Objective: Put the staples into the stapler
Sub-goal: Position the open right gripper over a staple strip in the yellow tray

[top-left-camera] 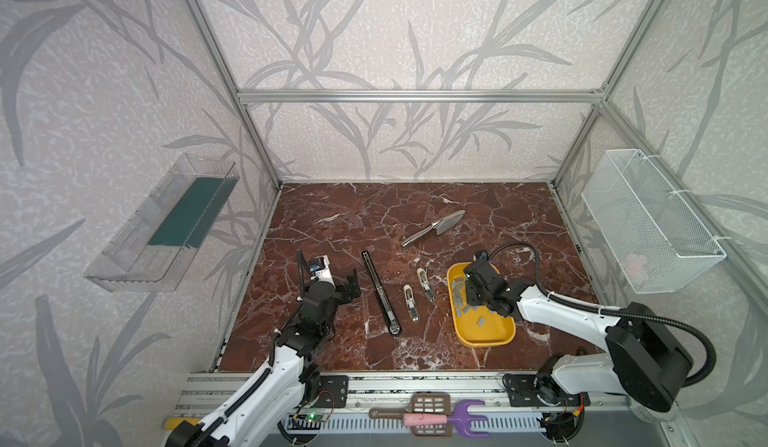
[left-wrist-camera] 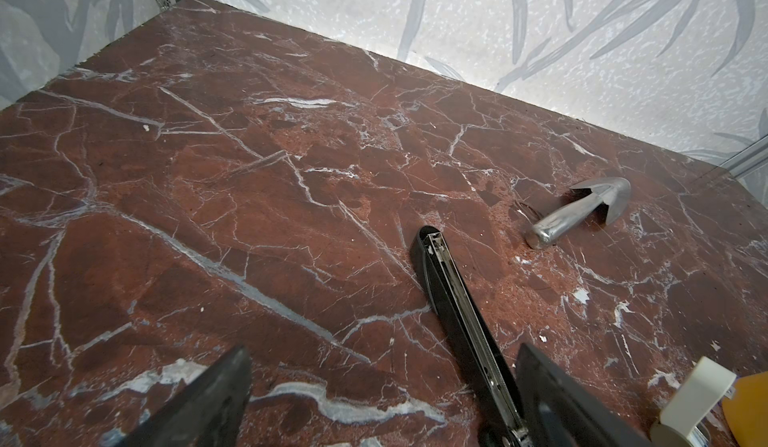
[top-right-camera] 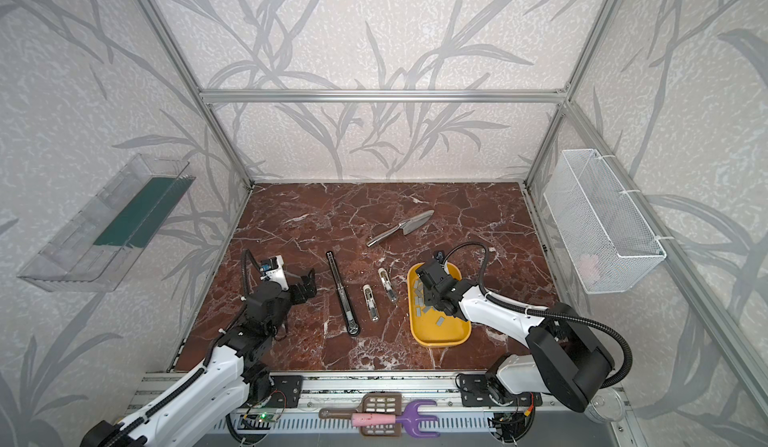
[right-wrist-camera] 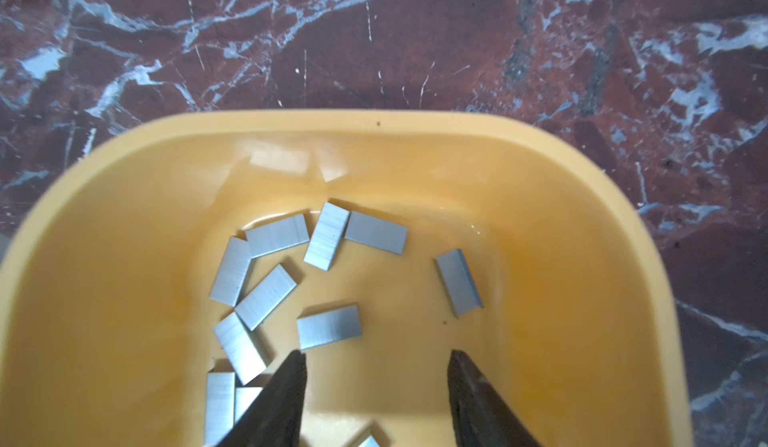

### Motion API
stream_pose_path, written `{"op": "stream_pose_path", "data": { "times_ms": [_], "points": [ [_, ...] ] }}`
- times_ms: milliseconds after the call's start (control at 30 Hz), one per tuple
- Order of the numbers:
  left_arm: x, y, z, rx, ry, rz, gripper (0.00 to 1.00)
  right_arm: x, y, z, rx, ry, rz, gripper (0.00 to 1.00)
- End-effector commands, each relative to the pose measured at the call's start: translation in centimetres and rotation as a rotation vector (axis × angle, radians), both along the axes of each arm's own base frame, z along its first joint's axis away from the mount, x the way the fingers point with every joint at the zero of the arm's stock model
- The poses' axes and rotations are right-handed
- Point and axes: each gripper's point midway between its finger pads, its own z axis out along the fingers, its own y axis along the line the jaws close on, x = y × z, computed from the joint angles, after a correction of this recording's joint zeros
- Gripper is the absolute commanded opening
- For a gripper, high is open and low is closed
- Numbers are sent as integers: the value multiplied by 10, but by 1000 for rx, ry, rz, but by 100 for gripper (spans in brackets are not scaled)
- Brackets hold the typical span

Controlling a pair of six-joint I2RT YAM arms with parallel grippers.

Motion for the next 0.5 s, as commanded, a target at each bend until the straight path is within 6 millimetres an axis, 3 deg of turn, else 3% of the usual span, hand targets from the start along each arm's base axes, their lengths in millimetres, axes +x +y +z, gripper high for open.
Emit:
{"op": "stream_pose_path", "data": {
  "times_ms": [0,467],
  "points": [
    [3,-3,11,-13,-35,-9,99,2,5,3,33,-21,19,55],
    [3,-3,12,-13,-38,-13,99,26,4,-17,-44,-11,-67,56]
  ]
}}
